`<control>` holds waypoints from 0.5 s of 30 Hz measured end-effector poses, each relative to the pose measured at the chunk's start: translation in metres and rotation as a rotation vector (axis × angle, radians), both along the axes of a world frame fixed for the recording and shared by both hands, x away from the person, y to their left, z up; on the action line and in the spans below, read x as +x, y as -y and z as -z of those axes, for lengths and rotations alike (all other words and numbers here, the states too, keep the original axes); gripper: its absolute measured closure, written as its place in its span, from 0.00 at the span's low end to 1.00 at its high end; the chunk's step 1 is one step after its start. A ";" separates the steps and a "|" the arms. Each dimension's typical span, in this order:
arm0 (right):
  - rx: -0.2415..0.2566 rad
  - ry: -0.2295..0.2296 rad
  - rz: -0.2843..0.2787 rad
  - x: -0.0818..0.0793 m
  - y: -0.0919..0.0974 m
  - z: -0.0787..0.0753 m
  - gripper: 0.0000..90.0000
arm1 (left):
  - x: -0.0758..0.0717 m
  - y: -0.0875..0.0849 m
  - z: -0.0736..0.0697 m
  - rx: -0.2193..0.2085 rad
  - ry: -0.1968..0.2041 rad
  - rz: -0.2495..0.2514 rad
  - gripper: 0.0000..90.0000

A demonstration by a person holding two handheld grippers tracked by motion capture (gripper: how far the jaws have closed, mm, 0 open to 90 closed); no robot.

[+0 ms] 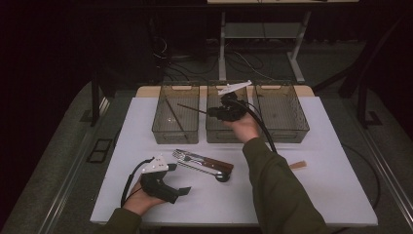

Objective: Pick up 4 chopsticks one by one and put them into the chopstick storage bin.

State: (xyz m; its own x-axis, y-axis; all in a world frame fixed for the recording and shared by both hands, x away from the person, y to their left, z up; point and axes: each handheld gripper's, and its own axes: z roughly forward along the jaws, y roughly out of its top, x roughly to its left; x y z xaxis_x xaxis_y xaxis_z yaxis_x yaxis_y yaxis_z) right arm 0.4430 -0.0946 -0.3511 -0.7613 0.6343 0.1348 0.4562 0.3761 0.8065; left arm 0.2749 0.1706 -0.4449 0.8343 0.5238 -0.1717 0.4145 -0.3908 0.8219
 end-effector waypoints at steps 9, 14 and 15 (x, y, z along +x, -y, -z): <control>-0.049 -0.014 0.073 0.026 -0.041 0.005 0.95 | 0.000 0.000 0.000 -0.005 0.002 0.001 0.00; -0.073 -0.028 0.114 0.040 -0.061 0.011 0.95 | 0.000 -0.001 -0.001 -0.006 0.002 -0.004 0.00; -0.079 -0.029 0.120 0.042 -0.066 0.012 0.95 | 0.000 -0.001 -0.001 -0.006 0.003 -0.004 0.00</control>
State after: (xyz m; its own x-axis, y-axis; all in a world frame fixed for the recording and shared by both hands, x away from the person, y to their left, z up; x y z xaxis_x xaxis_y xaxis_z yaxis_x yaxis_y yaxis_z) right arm 0.4855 -0.0289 -0.3630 -0.6759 0.7299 0.1017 0.5246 0.3796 0.7620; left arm 0.2751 0.1718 -0.4440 0.8325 0.5264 -0.1728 0.4141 -0.3840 0.8253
